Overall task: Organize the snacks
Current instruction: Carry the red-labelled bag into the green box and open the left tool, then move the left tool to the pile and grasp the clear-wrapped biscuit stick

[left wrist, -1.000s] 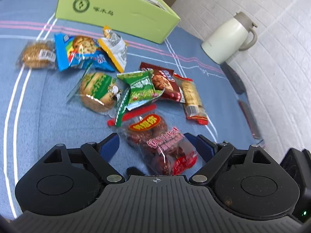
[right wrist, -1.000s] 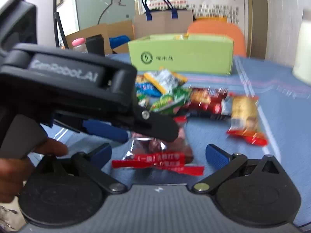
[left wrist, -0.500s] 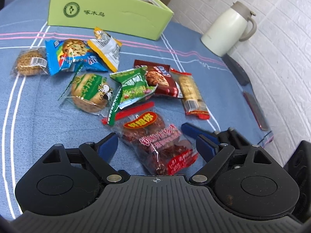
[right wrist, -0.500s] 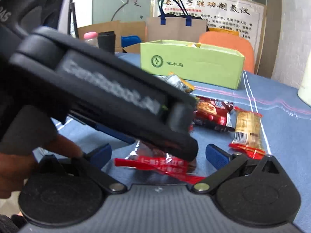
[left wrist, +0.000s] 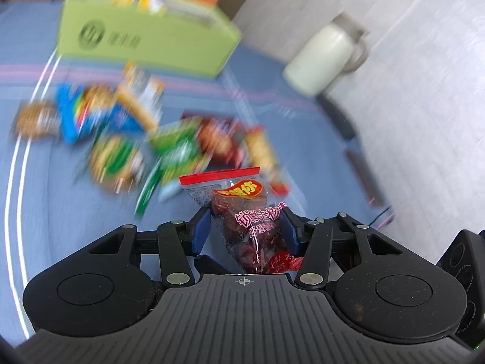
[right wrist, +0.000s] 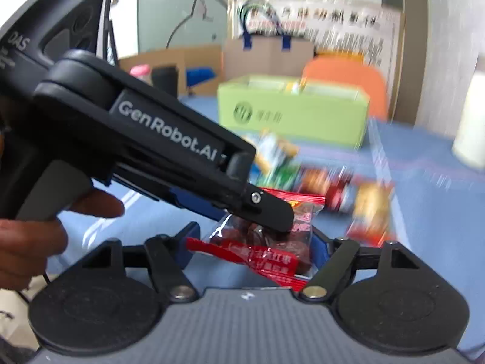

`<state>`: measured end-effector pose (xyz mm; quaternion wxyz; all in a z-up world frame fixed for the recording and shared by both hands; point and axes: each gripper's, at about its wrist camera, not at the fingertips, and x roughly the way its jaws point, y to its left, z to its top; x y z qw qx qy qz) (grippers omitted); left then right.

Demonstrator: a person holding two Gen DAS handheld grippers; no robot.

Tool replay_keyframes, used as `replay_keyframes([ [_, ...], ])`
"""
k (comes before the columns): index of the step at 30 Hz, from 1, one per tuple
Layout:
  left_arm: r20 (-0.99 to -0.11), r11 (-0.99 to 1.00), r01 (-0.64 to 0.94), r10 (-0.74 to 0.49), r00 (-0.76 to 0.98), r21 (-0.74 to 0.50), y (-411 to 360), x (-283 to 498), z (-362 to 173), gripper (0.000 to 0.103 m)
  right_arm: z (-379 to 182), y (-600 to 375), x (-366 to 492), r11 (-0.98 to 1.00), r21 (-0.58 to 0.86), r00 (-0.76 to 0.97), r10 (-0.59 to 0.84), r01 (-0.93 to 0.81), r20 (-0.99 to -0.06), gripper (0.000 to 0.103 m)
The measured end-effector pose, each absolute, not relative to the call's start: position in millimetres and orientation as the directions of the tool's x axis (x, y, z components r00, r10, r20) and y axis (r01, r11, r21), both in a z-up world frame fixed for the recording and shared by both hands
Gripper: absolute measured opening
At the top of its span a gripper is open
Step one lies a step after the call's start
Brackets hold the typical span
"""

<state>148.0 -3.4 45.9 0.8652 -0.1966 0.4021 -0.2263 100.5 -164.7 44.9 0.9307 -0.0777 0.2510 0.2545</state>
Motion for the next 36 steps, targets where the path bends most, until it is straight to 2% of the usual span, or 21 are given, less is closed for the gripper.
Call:
replay_keyframes([
  [4,-0.521,0.815,0.291,-0.553,0.651,-0.502,0.1,197.3,80.1,0.032,74.0,-155.6,159.9,0.851,-0.139,0.805,0.409,-0.506,-0.430,0.081],
  [8,-0.475,0.842,0.312,-0.513,0.715,-0.441,5.3,271.3,106.2,0.032,86.7,-143.7,242.2,0.845,-0.184,0.823,0.402,-0.502,-0.400,0.080],
  [16,-0.532,0.916,0.208,-0.372,0.761,-0.343,15.0,405.5,101.3,0.028,63.2,-111.4,382.0,0.816,-0.158,0.767,0.431,-0.556,-0.475,0.080],
  [19,-0.588,0.931,0.177,-0.341,0.734,-0.319,16.7,439.4,78.5,0.029,44.0,-115.5,412.0,0.817,-0.050,0.711,0.469,-0.575,-0.524,0.079],
  [20,-0.589,0.933,0.174,-0.335,0.735,-0.314,17.7,446.0,71.1,0.032,40.7,-122.3,422.0,0.815,0.035,0.680,0.505,-0.578,-0.532,0.083],
  [22,-0.579,0.934,0.166,-0.330,0.746,-0.318,23.1,451.7,63.1,0.036,37.7,-126.8,426.8,0.808,0.052,0.669,0.520,-0.587,-0.532,0.086],
  [24,-0.558,0.919,0.166,-0.353,0.751,-0.358,30.7,451.4,63.9,0.065,37.4,-128.3,426.2,0.817,0.038,0.684,0.507,-0.576,-0.525,0.092],
  [29,-0.501,0.906,0.144,-0.346,0.793,-0.399,44.7,435.2,84.2,0.069,59.5,-147.8,404.3,0.823,0.028,0.723,0.514,-0.567,-0.463,0.093],
  [32,-0.467,0.907,0.144,-0.333,0.819,-0.395,47.4,401.6,104.0,0.075,81.4,-169.2,357.7,0.839,-0.005,0.759,0.489,-0.544,-0.431,0.093],
  [36,-0.451,0.906,0.129,-0.320,0.833,-0.403,49.2,346.8,107.5,0.084,74.8,-195.5,293.5,0.867,0.012,0.775,0.452,-0.499,-0.442,0.093],
])
